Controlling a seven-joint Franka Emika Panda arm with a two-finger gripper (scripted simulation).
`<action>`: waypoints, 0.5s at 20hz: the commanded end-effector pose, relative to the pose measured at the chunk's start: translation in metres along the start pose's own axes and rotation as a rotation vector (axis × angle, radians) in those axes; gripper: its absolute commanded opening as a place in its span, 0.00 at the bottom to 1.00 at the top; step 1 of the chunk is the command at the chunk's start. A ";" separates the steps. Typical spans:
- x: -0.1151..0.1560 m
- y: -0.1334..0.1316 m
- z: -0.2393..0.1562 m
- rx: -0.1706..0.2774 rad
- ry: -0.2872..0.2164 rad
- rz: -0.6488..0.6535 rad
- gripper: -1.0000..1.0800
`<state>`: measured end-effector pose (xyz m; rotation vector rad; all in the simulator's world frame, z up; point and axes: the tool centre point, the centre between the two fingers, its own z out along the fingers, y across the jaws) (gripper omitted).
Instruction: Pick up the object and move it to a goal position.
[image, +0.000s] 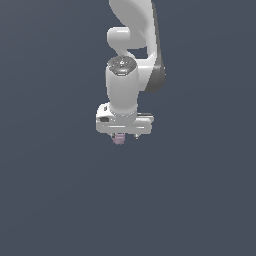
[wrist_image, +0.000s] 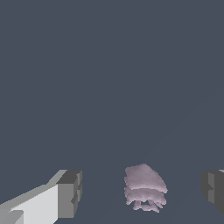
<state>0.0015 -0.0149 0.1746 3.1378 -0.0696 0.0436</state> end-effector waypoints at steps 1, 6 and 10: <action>0.000 0.000 0.000 0.000 0.000 0.000 0.96; 0.005 0.009 -0.006 0.010 0.016 0.037 0.96; 0.011 0.017 -0.014 0.021 0.033 0.072 0.96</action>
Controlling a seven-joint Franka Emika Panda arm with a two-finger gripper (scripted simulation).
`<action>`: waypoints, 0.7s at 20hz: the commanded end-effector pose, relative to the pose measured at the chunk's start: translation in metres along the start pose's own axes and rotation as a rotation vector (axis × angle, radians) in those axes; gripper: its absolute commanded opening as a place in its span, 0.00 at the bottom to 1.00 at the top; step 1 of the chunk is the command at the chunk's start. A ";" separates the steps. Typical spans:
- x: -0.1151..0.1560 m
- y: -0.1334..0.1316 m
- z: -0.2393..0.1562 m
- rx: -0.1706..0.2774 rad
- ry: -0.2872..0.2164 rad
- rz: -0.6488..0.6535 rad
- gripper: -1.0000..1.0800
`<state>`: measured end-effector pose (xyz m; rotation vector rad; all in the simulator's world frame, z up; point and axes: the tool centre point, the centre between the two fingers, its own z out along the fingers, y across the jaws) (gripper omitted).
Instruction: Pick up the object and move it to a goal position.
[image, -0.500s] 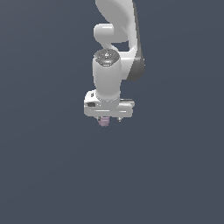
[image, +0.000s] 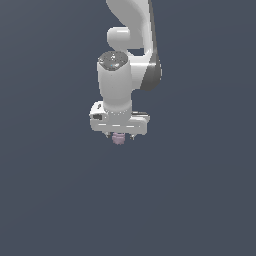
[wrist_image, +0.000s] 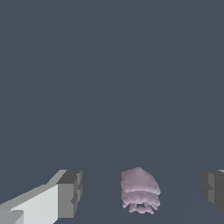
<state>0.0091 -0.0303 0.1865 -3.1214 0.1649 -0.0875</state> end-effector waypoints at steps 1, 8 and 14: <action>0.003 0.002 -0.003 0.004 0.007 0.012 0.96; -0.004 0.004 0.006 0.001 0.000 0.012 0.96; -0.025 0.011 0.030 -0.004 -0.014 0.022 0.96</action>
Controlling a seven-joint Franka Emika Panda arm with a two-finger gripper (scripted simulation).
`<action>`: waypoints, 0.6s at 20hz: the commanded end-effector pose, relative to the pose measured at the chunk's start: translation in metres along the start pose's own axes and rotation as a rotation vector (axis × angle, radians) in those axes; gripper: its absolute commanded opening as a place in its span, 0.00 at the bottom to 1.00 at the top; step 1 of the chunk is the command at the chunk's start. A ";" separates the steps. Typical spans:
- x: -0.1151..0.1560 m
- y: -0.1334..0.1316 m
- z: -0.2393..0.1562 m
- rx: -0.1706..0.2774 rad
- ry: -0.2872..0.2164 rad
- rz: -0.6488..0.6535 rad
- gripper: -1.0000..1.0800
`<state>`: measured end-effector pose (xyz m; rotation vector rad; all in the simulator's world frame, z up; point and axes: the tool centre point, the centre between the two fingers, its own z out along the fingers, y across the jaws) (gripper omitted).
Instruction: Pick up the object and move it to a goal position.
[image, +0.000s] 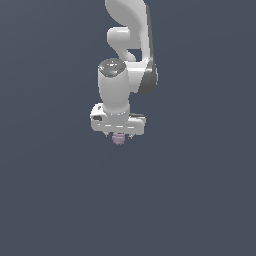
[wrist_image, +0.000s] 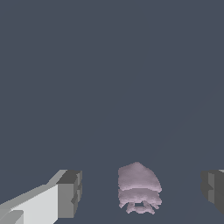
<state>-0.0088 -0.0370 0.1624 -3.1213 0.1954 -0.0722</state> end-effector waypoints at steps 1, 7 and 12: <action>-0.011 0.004 0.013 -0.003 -0.008 0.005 0.96; -0.044 0.014 0.046 -0.011 -0.029 0.020 0.96; -0.063 0.020 0.062 -0.015 -0.040 0.028 0.96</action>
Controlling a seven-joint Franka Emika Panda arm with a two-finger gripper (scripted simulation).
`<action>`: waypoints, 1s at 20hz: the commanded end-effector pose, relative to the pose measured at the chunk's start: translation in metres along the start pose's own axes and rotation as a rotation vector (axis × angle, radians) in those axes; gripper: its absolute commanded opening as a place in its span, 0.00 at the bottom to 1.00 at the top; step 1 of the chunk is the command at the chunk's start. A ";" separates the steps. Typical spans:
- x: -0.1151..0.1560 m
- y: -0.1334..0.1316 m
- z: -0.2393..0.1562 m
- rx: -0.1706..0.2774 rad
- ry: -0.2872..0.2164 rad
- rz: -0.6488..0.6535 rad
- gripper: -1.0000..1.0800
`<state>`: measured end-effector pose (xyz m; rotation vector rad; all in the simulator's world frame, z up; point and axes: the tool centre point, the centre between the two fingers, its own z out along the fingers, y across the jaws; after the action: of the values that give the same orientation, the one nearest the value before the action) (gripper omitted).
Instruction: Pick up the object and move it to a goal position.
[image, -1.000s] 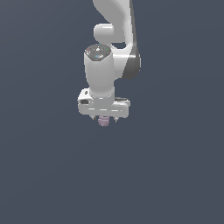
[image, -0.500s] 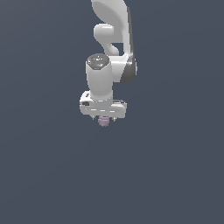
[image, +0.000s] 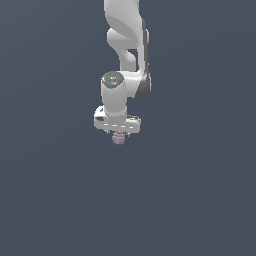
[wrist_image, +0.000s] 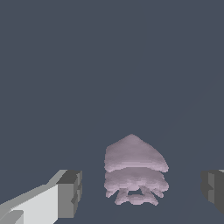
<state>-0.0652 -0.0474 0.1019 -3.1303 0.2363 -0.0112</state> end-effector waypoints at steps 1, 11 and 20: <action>-0.007 0.002 0.007 -0.002 -0.004 0.003 0.96; -0.012 0.004 0.016 -0.003 -0.007 0.005 0.96; -0.014 0.004 0.054 -0.003 -0.007 0.005 0.96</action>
<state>-0.0795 -0.0492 0.0534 -3.1321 0.2449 0.0013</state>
